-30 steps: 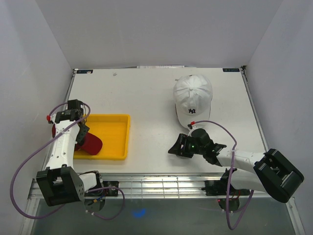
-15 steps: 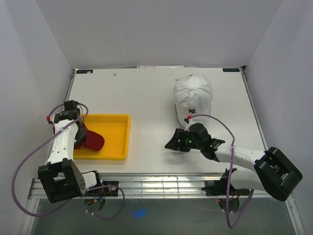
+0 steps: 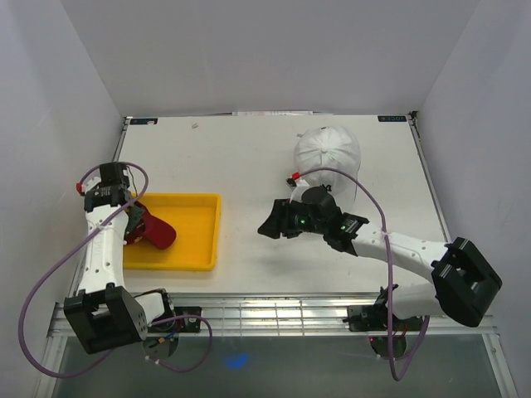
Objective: Stack the hats
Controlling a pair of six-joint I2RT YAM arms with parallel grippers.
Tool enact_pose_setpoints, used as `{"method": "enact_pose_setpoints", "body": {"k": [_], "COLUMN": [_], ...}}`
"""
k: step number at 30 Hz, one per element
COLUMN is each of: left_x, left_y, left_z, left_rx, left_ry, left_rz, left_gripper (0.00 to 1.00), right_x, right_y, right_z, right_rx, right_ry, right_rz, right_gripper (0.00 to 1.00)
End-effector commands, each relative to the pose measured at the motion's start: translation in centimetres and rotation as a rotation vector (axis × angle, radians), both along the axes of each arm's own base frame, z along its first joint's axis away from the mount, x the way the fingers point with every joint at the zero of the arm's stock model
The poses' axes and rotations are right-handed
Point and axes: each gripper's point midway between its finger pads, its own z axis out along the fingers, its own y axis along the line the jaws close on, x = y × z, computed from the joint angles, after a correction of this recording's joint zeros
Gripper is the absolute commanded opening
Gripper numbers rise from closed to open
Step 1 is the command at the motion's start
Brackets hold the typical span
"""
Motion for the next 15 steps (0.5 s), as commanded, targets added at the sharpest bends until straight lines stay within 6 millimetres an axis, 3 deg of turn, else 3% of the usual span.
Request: {"method": "enact_pose_setpoints", "body": {"k": [1, 2, 5, 9, 12, 13, 15], "left_x": [2.4, 2.5, 2.4, 2.4, 2.3, 2.3, 2.3], "left_y": [-0.1, -0.2, -0.1, -1.1, -2.2, -2.7, -3.0], "left_z": [4.9, 5.5, 7.8, 9.5, 9.8, 10.0, 10.4], "left_rx": [0.022, 0.026, 0.048, 0.019, -0.026, -0.047, -0.06], "left_ry": [-0.168, -0.18, -0.226, -0.285, -0.322, -0.338, -0.355], "left_rz": [-0.069, -0.085, -0.098, -0.131, -0.15, -0.16, -0.173], "left_gripper": [0.0, 0.0, 0.0, 0.0, 0.0, 0.0, 0.0], "right_x": [1.4, 1.9, 2.0, 2.1, 1.2, 0.5, 0.2], "right_y": [2.8, 3.5, 5.0, 8.1, 10.5, 11.6, 12.8], "right_z": [4.1, 5.6, 7.2, 11.5, 12.6, 13.9, 14.1], "right_rx": [0.007, 0.012, 0.019, 0.072, 0.048, 0.053, 0.029], "right_ry": [-0.182, -0.231, -0.298, -0.439, -0.549, -0.598, -0.657], "right_rz": [0.055, 0.07, 0.105, 0.158, 0.215, 0.218, 0.226], "right_gripper": [0.64, 0.63, 0.63, 0.63, 0.63, 0.63, 0.63]}}
